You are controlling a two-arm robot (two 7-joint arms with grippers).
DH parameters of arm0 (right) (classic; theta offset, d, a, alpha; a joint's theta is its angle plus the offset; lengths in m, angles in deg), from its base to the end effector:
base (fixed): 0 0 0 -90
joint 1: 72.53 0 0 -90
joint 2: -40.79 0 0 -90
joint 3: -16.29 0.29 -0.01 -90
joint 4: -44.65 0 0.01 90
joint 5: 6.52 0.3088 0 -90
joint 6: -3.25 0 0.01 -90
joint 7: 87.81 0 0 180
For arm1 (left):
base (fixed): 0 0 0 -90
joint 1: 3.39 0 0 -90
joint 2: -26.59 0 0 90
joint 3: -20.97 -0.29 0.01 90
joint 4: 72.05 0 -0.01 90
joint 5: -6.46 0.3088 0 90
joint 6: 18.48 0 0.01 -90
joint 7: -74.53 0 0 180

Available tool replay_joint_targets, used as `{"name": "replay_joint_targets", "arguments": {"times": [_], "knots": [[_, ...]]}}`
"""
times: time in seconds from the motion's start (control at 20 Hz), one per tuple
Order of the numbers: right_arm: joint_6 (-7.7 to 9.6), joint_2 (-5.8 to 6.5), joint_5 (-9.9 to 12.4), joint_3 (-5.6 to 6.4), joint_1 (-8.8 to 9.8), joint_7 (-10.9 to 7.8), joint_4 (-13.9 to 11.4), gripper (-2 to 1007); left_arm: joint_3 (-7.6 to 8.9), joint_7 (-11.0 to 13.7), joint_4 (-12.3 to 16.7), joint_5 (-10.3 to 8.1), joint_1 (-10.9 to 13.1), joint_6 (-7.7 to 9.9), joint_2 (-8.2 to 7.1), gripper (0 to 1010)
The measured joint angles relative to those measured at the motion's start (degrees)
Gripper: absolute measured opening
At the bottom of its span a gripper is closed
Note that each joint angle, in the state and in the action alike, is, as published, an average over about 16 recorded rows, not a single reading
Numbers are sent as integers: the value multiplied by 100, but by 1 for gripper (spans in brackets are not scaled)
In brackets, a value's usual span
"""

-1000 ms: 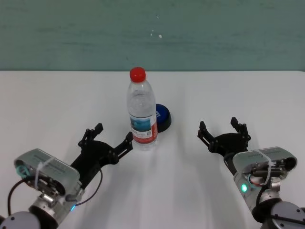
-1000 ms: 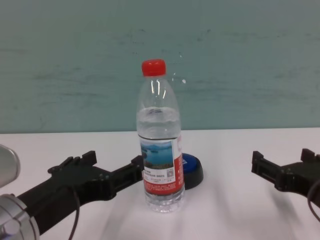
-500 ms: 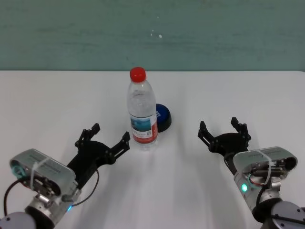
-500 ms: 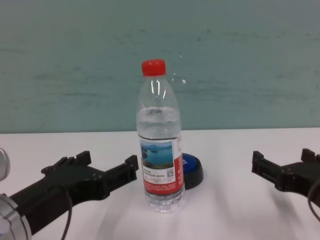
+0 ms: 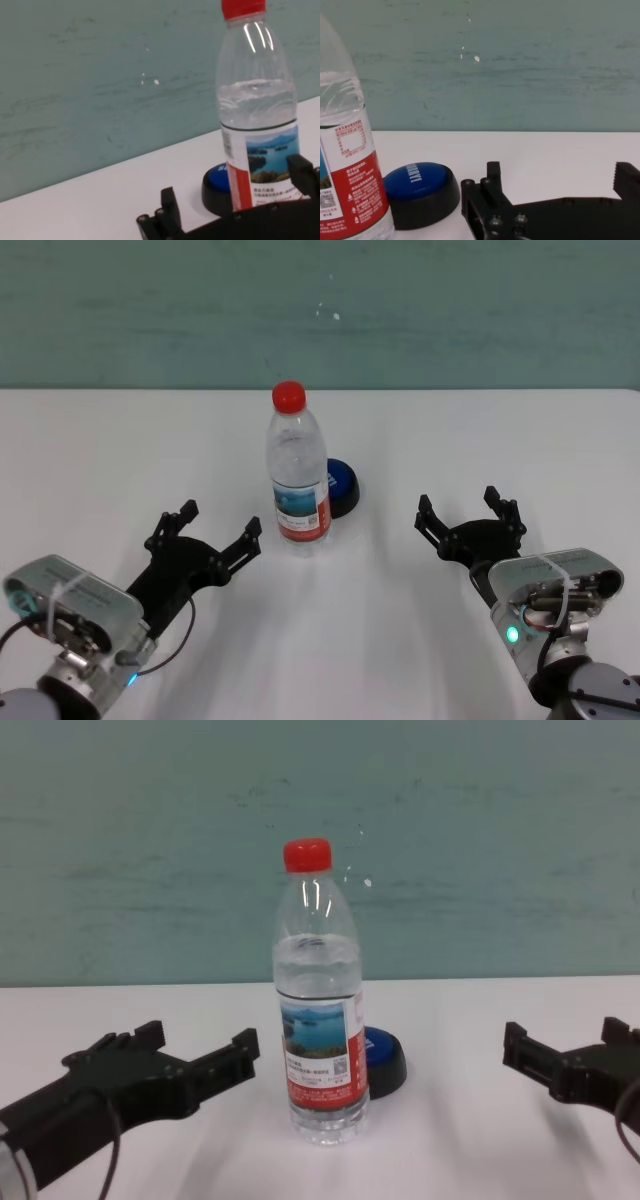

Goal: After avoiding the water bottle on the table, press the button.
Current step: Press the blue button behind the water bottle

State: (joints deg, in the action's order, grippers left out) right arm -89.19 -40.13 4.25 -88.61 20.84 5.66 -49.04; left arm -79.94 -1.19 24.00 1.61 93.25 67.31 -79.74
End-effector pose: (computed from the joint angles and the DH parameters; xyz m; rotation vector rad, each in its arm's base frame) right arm 0.3002 0.0394 -0.3071 0.0395 0.0386 -1.3661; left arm 0.2884 0.0152 -0.3078 0.1231 -0.1309 1.0946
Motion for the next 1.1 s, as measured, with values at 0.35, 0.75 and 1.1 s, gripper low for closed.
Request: {"name": "replay_joint_targets", "arguments": {"times": [0.35, 0.75, 1.1], "knots": [[0, -1, 0, 0, 0, 0, 0, 1004, 147, -16, 134, -113, 114, 64, -45, 1010], [0, 0, 0, 0, 0, 0, 0, 1004, 371, -46, 340, -294, 283, 148, -89, 1010], [0, 0, 0, 0, 0, 0, 0, 1004, 559, -108, 399, -404, 333, 219, -102, 1010]]}}
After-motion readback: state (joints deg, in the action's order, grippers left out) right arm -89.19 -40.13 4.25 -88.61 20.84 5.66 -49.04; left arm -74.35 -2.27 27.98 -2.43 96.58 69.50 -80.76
